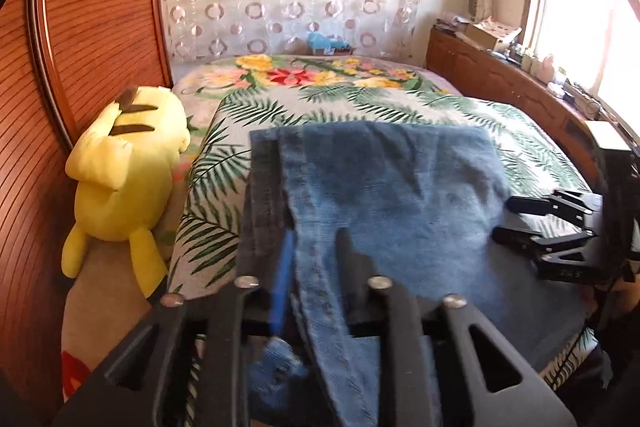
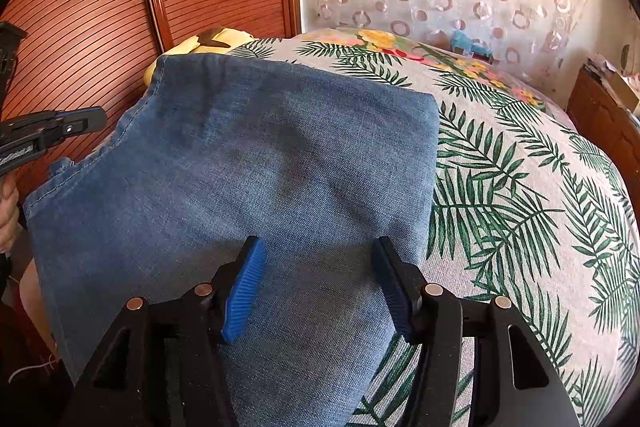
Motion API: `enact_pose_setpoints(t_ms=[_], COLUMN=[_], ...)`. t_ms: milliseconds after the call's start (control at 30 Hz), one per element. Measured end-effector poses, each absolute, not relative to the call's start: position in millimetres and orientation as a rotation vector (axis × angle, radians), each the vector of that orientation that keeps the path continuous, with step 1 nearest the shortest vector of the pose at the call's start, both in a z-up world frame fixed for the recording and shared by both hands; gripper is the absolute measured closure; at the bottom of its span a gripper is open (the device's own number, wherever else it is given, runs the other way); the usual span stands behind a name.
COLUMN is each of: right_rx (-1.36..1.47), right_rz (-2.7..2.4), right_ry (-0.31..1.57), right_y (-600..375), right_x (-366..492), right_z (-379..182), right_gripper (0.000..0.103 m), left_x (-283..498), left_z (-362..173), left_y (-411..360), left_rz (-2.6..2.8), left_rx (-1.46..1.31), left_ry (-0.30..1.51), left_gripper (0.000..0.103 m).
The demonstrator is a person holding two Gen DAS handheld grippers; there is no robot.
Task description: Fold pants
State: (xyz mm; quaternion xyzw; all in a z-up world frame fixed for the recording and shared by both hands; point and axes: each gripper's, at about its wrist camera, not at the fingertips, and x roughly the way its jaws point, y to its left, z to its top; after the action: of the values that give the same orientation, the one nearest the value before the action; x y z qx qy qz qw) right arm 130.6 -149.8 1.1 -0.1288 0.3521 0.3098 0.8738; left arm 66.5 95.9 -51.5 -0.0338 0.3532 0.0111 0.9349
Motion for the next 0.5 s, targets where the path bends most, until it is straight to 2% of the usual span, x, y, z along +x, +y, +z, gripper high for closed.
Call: enact_pose_setpoints(t_ms=[67, 133, 200, 500], right_rx=[-0.270, -0.273, -0.275, -0.266], right_rz=[0.646, 0.643, 0.643, 0.624], right_ry=[0.735, 0.735, 0.734, 0.730], right_y=[-149, -149, -149, -152], right_x=[131, 130, 129, 126], right_z=[1, 1, 1, 3], right_gripper=[0.044, 0.044, 0.044, 0.044], left_x=[63, 60, 55, 39], left_z=[-50, -48, -48, -59], left_y=[90, 87, 81, 58], left_rz=[0.012, -0.016, -0.039, -0.063], left_rx=[-0.071, -0.086, -0.097, -0.096], left_ry=[0.719, 0.702, 0.690, 0.700], left_gripper=[0.060, 0.034, 0.019, 0.019])
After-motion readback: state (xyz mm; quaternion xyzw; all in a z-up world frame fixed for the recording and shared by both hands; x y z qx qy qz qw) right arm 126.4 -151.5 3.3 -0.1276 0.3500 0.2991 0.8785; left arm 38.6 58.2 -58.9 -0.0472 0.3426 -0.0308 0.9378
